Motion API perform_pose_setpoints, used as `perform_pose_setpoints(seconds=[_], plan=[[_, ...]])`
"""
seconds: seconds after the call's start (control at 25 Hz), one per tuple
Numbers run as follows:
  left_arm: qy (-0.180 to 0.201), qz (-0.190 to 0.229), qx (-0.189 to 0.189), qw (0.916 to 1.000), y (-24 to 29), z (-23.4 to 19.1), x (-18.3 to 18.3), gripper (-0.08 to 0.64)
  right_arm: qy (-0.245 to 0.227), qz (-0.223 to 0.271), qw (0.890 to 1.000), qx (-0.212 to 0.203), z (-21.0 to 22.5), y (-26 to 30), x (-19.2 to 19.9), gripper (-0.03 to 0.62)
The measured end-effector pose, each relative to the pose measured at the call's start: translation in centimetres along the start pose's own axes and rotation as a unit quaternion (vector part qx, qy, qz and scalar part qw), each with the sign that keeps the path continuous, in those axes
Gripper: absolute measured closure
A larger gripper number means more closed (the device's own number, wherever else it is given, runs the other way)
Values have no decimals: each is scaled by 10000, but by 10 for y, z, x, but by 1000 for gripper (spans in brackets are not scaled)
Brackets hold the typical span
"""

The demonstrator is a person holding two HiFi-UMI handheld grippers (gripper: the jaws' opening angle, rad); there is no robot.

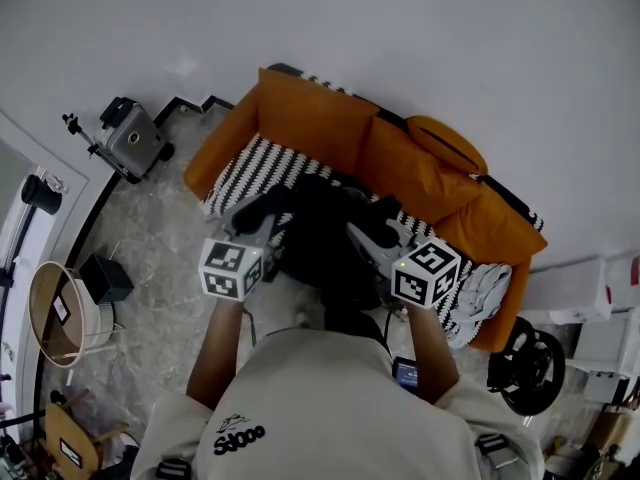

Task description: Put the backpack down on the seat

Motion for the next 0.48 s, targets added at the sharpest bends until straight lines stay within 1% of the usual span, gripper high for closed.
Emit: perform_pose_setpoints(seconds=[0.12, 0.24, 0.36, 0.48], plan=[[60, -111, -42, 9999, 21, -4, -1, 476, 4, -37, 10000, -30, 21, 8, -3, 580], [157, -313, -109, 9993, 41, -6, -1, 476, 2, -213, 9996, -169, 42, 18, -3, 580], [118, -528, -114, 9985, 58, -6, 0, 477, 77, -366, 9989, -298, 61, 24, -1, 580], [50, -647, -61, 9979, 83, -9, -4, 477, 196, -332, 9988, -314, 87, 33, -5, 580]])
Point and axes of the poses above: the fingertips, and each gripper's own axes: y forward along the fingers, z to its right, x out of its underside, the point moved 8 cm from there along -y, backward along the fingers, and after that the axes turned 12 degrees about -x, right-handed, at the moved point
